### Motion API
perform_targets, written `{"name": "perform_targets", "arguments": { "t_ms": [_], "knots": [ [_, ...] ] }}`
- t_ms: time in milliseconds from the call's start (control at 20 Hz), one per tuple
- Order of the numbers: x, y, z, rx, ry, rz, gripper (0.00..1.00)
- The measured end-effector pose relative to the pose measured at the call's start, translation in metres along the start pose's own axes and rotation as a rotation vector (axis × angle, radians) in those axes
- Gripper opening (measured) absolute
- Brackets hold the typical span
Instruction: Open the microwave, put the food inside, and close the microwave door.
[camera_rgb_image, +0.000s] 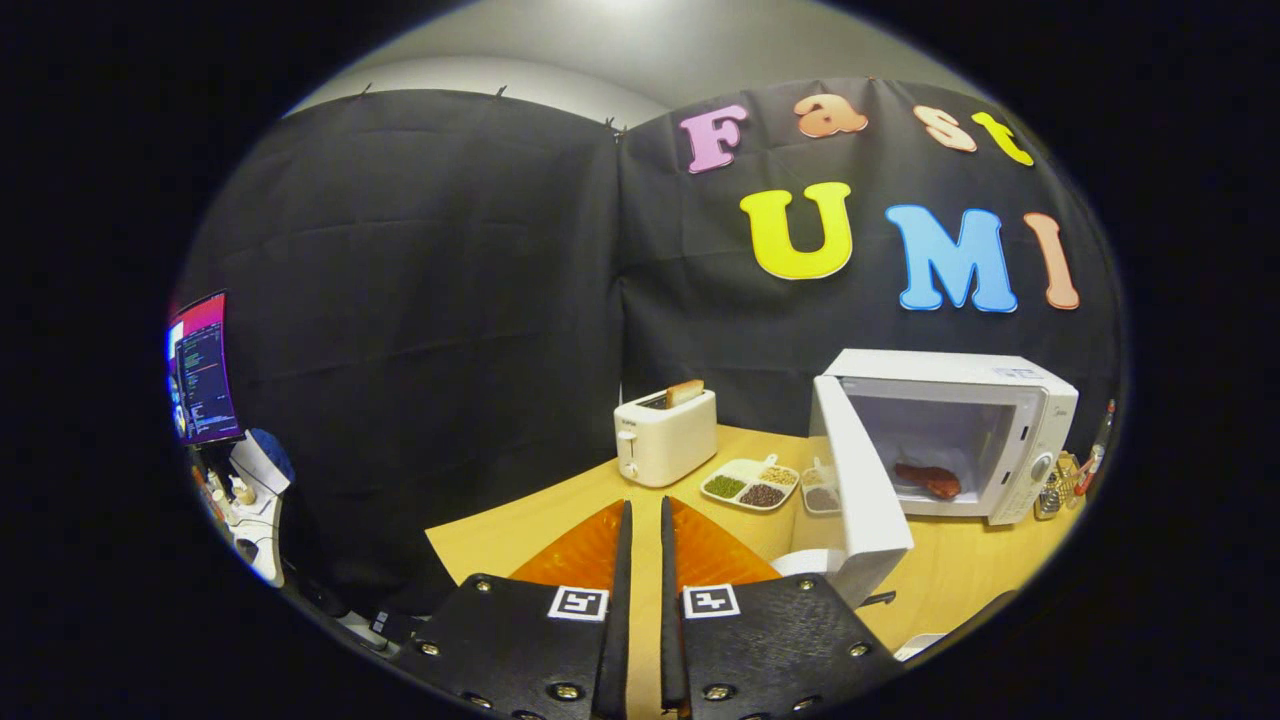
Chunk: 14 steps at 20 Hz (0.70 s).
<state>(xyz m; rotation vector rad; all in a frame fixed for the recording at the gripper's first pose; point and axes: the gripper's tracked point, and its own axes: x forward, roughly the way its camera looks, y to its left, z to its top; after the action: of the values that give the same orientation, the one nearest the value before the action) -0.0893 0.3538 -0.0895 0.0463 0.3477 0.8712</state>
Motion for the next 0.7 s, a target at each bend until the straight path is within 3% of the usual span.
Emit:
{"name": "perform_targets", "arguments": {
  "t_ms": [400,450,700],
  "knots": [
    [-0.003,-0.048,-0.039,0.097,0.105,-0.073,0.13],
    [-0.001,-0.049,-0.040,0.105,0.106,-0.076,0.06],
    [-0.010,-0.087,-0.051,0.096,0.127,-0.138,0.06]
  ]
}}
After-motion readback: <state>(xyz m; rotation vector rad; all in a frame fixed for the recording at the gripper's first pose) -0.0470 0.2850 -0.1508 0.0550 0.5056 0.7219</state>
